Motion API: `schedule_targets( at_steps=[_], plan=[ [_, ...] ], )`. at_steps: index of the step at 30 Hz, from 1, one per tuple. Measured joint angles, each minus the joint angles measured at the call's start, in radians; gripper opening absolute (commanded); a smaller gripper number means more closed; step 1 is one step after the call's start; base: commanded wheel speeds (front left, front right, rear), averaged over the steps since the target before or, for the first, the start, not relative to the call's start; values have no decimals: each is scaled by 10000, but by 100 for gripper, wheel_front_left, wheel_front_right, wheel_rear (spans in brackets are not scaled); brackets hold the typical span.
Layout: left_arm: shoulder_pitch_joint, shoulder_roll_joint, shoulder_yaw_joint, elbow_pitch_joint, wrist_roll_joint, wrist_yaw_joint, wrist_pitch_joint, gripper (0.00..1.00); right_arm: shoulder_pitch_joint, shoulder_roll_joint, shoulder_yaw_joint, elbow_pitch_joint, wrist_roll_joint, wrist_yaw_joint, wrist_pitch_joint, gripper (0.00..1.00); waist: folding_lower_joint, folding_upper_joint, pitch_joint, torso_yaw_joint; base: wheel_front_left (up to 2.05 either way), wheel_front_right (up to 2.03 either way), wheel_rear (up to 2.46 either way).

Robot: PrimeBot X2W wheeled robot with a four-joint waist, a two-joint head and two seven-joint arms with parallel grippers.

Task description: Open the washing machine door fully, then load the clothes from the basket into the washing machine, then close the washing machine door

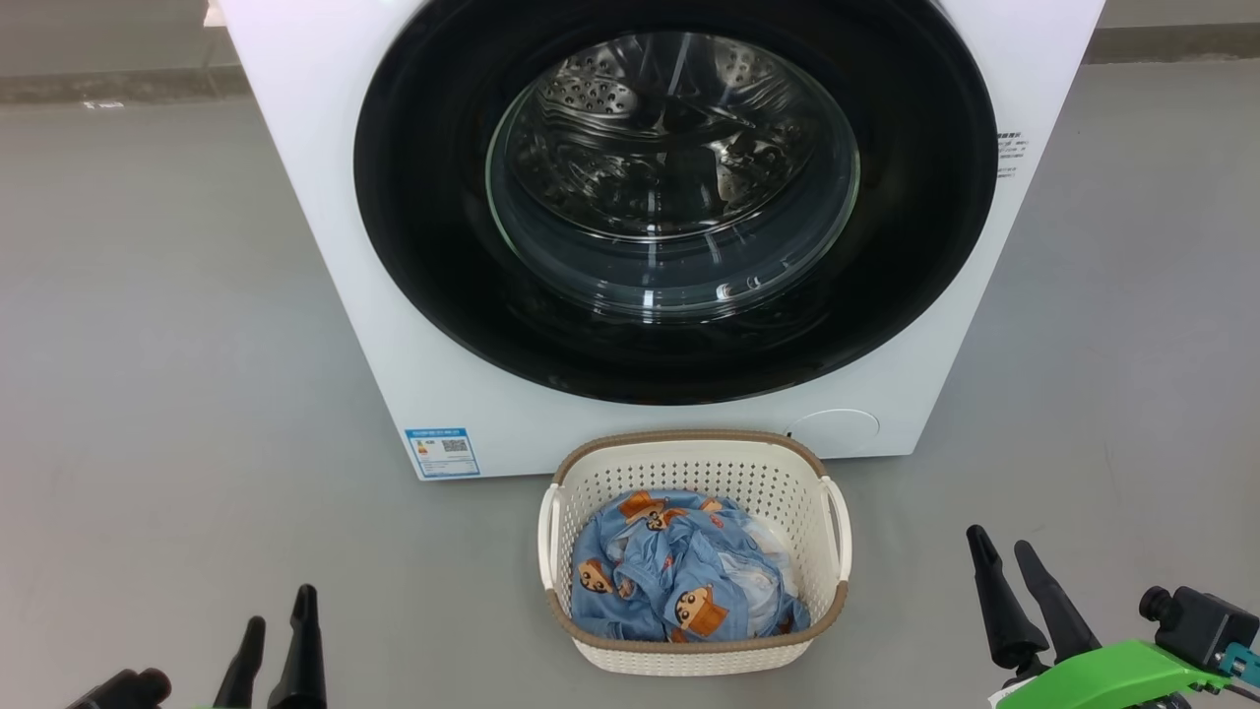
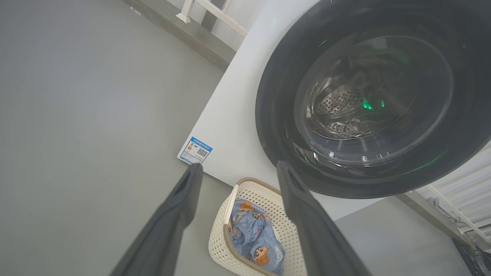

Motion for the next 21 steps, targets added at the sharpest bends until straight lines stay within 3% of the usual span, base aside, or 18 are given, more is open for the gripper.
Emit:
schedule_targets(
  at_steps=[21],
  plan=[
    [337, 282, -123, -284, 2999, 90, -617, 100, 35, -58, 52, 17, -2694, 0, -617, 100, 1, 0, -2, 33, 0, 0, 0]
  ],
)
